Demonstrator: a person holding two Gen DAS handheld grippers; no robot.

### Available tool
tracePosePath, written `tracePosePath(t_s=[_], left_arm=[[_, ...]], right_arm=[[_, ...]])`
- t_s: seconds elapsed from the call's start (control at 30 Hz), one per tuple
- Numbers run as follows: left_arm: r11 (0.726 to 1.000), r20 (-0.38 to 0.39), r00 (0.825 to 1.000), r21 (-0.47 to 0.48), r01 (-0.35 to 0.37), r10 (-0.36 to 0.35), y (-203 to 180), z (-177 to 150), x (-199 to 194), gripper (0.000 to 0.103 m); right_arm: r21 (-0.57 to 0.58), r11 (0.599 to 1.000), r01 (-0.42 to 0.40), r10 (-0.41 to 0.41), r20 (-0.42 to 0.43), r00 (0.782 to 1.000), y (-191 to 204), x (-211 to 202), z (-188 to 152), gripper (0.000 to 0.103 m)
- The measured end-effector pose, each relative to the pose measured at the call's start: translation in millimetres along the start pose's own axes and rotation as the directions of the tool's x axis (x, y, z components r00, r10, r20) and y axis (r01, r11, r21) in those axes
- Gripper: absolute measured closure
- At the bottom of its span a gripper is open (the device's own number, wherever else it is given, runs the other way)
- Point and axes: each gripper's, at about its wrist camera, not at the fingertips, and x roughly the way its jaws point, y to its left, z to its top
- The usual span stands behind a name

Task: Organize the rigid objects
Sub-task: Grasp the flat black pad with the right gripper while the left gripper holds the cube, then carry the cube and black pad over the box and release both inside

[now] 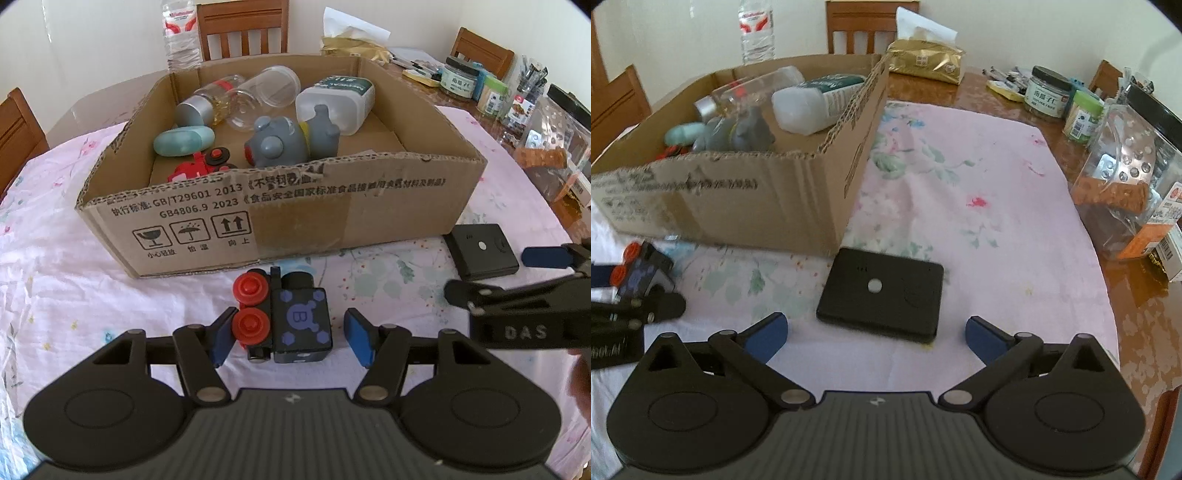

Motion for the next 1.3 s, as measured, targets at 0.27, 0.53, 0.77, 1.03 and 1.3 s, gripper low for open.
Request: tracePosePath(t_s=[0.27,0.53,0.77,1.03,1.3], left_arm=[[1.000,0.000,1.000,-0.013,-0.015,0.015,5.7,-1.4,-1.2,0.041],[1.000,0.006,1.000,-0.012,-0.009,0.009,5.9,-1.3,-2.3,0.041],[1.000,0.007,1.000,-0.002,-0.012,0.012,2.0,0.4,0.2,0.040],[0.998,0.024,0.999,-0.047,-0.038,0.039,-3.5,-0.6,1.1,0.048],[0.999,0.031,0.999,-0.026,-0.028,0.029,-1.3,-0.6,0.2,0.053]], right_arm=[[0.060,0.997,0.045,-0.046,0.023,0.999,7.2,7.6,10.1,0.000],[0.082,0.994,0.066,-0.068,0.026,0.997,8.3,1.4,14.1,0.020],[0.094,0.993,0.078,-0.079,0.007,0.997,-6.9,-6.6,7.6,0.029],[0.080,0.994,0.078,-0.078,0.005,0.997,-8.3,-11.5,1.5,0.029],[0.094,0.992,0.080,-0.080,0.001,0.997,-6.7,-9.4,4.0,0.026]])
